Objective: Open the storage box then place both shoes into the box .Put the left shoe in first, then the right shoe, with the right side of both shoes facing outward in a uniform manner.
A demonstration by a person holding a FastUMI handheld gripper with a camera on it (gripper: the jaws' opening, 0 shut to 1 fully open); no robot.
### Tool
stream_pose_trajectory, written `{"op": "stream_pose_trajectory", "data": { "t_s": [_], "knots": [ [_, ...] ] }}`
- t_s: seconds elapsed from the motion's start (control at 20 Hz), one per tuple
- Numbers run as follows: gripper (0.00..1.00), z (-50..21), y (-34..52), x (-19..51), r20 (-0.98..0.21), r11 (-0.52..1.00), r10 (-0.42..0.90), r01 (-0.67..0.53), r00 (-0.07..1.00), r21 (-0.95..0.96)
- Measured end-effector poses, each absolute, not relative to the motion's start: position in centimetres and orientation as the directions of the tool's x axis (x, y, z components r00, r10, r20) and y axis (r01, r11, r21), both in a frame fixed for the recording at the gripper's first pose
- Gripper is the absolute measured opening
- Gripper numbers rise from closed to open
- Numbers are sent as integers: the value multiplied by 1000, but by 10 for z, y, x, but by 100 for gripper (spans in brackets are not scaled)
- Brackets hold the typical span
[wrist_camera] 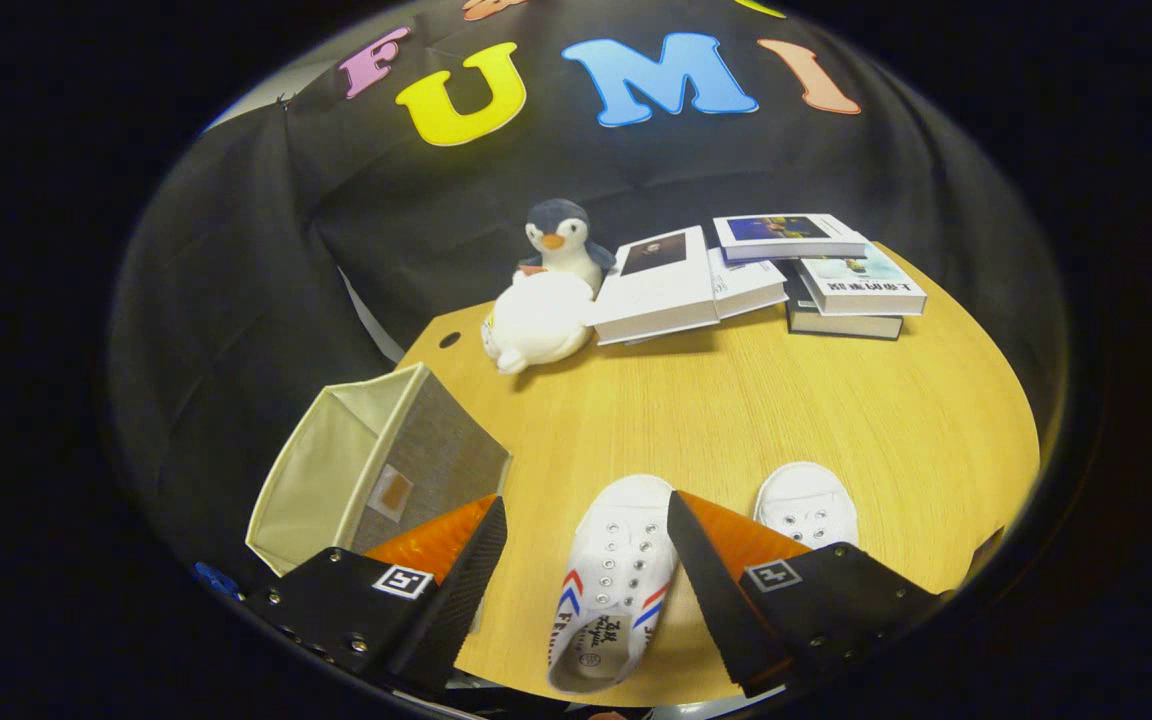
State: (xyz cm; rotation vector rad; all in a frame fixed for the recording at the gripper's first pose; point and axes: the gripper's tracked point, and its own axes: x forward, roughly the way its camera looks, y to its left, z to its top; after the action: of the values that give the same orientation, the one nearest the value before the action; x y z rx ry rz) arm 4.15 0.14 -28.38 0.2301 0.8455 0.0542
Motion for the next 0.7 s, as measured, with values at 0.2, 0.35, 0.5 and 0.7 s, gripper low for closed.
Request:
{"op": "stream_pose_trajectory", "data": {
  "t_s": [0.2, 0.35, 0.5, 0.7],
  "knots": [
    [98, -313, -7, 29, -784, 981, 119, 49, 609, 187],
    [98, -331, -11, 20, -815, 978, 119, 76, 568, 196],
    [98, -347, -16, 12, -840, 978, 111, 91, 532, 187],
    [98, -362, -24, 2, -868, 980, 85, 117, 490, 162]
  ]
}}
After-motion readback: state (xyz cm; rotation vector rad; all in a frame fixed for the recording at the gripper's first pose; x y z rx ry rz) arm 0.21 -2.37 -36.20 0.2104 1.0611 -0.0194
